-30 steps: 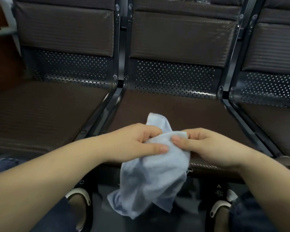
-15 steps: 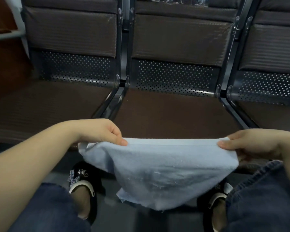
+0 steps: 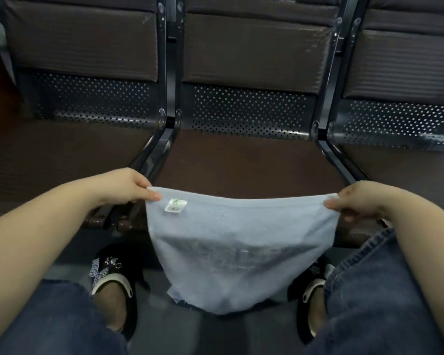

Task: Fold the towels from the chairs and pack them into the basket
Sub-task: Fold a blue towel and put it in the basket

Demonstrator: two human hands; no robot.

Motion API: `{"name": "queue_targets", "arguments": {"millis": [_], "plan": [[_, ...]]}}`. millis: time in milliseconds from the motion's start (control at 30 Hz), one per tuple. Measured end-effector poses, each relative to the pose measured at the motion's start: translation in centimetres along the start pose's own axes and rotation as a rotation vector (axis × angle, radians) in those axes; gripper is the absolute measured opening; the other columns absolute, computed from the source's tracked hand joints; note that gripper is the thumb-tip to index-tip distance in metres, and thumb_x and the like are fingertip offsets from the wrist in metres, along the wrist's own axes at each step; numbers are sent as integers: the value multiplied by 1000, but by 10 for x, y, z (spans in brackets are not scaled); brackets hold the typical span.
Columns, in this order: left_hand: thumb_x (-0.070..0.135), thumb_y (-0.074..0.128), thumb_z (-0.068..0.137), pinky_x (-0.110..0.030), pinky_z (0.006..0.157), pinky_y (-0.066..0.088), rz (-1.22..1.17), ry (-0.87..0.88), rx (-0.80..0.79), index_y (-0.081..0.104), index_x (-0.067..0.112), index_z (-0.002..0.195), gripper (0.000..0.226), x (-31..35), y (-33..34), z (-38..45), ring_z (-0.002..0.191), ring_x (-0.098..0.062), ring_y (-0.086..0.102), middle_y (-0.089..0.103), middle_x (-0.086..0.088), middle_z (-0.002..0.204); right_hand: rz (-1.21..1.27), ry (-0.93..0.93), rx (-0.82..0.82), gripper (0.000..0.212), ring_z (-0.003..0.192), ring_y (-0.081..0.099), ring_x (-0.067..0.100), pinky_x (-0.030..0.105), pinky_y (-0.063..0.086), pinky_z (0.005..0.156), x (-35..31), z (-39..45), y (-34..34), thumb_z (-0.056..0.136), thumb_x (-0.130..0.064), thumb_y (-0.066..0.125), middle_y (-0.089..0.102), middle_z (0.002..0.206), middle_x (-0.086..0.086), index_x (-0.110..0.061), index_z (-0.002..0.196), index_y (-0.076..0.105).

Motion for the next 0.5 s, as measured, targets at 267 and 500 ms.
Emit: {"name": "queue_targets", "arguments": {"millis": [267, 500], "plan": [[18, 46, 101, -21, 45, 47, -538, -135, 211, 42, -6, 132, 40, 9, 15, 32, 65, -18, 67, 69, -13, 87, 281, 63, 162, 39, 56, 48, 19, 27, 41, 54, -14, 29, 2, 101, -23, 44, 57, 62, 9, -1, 69, 49], [37, 53, 94, -35, 99, 40, -91, -13, 91, 3, 14, 153, 80, 41, 56, 45, 129, -29, 45, 39, -12, 147, 76, 24, 180, 90, 136, 34, 35, 39, 37, 102, -42, 35, 47, 90, -55, 50, 21, 156, 14, -9, 153, 4]]}}
Point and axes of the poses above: each hand's wrist, its own z-axis towards the middle knuckle, its own y-axis out of the palm, x = y × z, the point moved 9 cm from there along z, towards the middle knuckle
